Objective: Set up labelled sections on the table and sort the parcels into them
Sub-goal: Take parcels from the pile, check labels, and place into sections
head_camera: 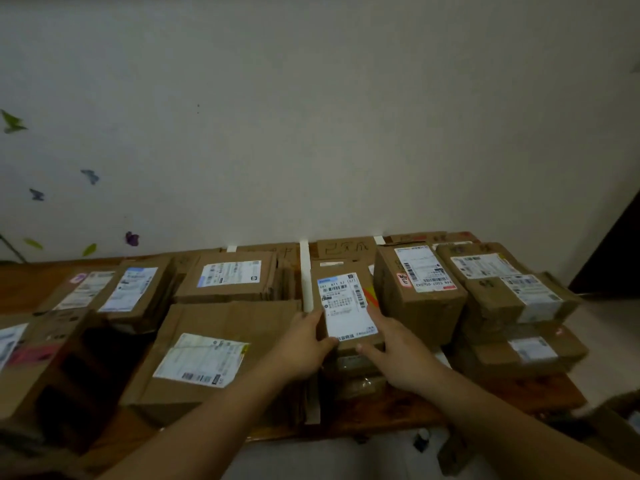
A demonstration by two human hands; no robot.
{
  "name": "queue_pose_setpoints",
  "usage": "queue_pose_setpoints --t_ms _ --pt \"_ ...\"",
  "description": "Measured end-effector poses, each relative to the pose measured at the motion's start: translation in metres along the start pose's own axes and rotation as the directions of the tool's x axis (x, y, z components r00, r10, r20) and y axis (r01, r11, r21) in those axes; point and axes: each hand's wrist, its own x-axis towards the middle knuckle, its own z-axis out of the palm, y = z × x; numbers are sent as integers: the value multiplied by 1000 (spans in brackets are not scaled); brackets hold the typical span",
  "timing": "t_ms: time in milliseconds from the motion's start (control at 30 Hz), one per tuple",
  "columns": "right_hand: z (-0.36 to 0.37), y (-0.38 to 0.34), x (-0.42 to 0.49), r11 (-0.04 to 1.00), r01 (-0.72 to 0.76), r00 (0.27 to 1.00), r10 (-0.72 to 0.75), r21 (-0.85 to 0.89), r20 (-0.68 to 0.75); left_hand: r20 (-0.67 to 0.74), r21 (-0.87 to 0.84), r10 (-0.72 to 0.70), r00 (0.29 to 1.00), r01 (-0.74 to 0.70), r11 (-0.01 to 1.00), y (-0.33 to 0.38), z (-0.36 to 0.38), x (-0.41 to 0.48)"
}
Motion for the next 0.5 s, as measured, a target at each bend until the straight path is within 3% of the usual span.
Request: queue_pose_setpoints --t_ms 200,333,400,500 --pt "17 25 -12 998 -42 997 39 52 64 161 248 -15 987 -25 968 -2 23 -5" --pt "20 31 -14 997 -61 997 58 46 58 137 400 -21 990 -36 916 -7 35 5" --pt "21 32 -16 995 -40 999 42 -92 16 106 474 27 994 -75 877 -9 37 7" --pt "20 31 -16 931 47 999 -51 -362 -1 111 660 98 989 -147 737 -9 34 10"
